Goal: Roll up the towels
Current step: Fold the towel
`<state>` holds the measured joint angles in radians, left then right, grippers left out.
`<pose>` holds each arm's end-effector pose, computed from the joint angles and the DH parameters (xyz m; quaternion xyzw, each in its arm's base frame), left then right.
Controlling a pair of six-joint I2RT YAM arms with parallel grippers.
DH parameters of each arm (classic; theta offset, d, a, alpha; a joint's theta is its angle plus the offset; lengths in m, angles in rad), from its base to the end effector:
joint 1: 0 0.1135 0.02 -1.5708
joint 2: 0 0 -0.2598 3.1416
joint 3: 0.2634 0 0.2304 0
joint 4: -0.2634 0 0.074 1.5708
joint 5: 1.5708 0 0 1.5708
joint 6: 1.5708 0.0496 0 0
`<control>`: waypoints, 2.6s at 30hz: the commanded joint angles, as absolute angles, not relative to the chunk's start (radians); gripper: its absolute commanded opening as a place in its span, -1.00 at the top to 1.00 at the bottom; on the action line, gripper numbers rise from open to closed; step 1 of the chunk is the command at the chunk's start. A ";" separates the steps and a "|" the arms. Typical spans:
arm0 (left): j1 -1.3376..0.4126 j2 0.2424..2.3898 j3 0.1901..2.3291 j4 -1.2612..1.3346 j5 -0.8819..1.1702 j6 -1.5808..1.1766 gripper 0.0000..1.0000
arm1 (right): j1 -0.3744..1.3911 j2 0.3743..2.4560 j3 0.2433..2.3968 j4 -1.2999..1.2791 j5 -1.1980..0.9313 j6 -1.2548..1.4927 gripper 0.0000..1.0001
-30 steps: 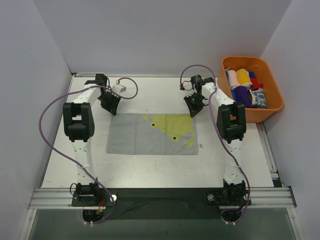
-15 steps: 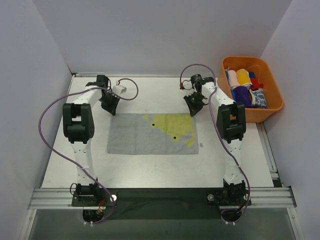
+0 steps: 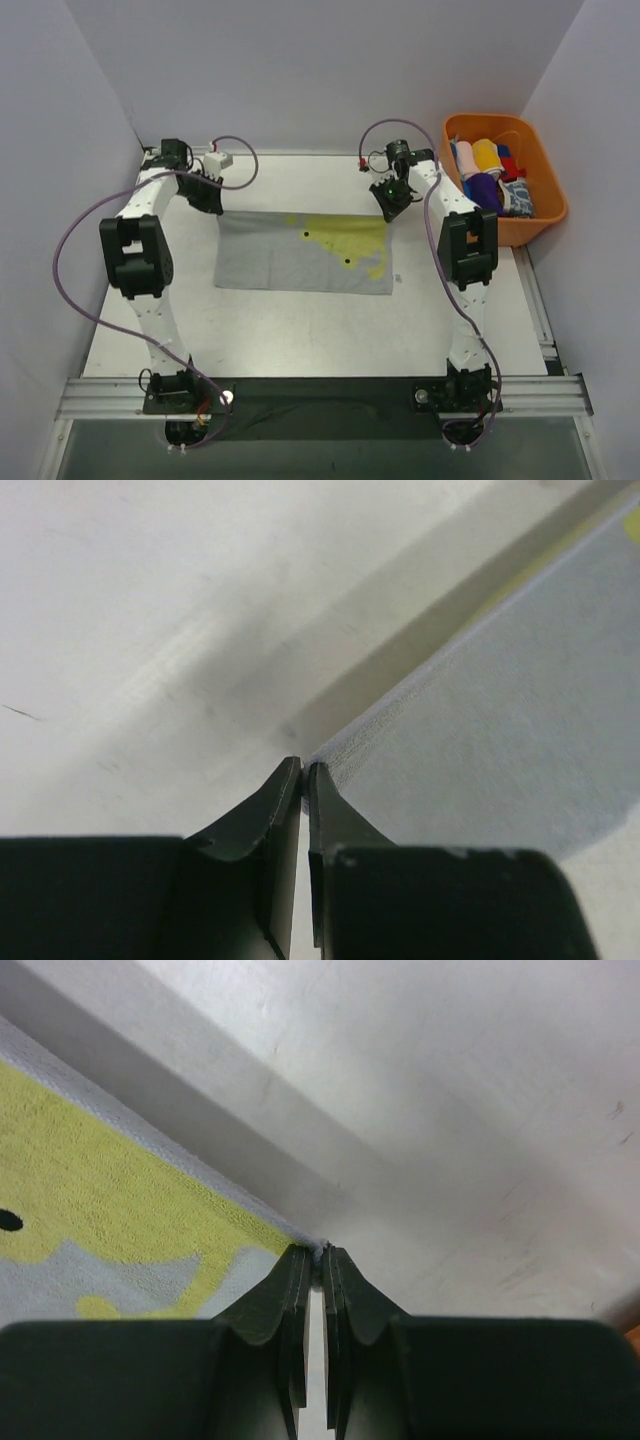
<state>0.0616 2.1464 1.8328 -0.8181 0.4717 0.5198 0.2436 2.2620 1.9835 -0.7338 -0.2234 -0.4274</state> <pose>0.4423 0.0047 0.2129 0.2651 0.9126 -0.1578 0.2682 0.4640 0.1266 0.2064 -0.3435 0.8919 0.0816 0.2826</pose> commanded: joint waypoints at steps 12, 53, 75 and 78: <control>0.107 1.733 1.155 -0.799 0.511 0.785 1.00 | 0.227 1.930 1.439 -0.793 -0.316 -0.503 1.00; 0.087 1.966 1.479 -0.821 0.468 0.630 1.00 | 0.365 2.066 1.519 -0.729 -0.169 -0.376 1.00; 0.081 1.915 1.569 -0.882 0.526 0.591 1.00 | 0.308 2.036 1.735 -0.781 -0.117 -0.453 1.00; 0.080 1.911 1.555 -0.887 0.522 0.595 1.00 | 0.327 2.005 1.691 -0.799 -0.120 -0.457 1.00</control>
<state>0.0765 1.9625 1.5356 -0.8577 0.5053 0.5819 0.3107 2.0964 1.7203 -0.7136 -0.1318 -0.4320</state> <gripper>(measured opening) 0.155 0.066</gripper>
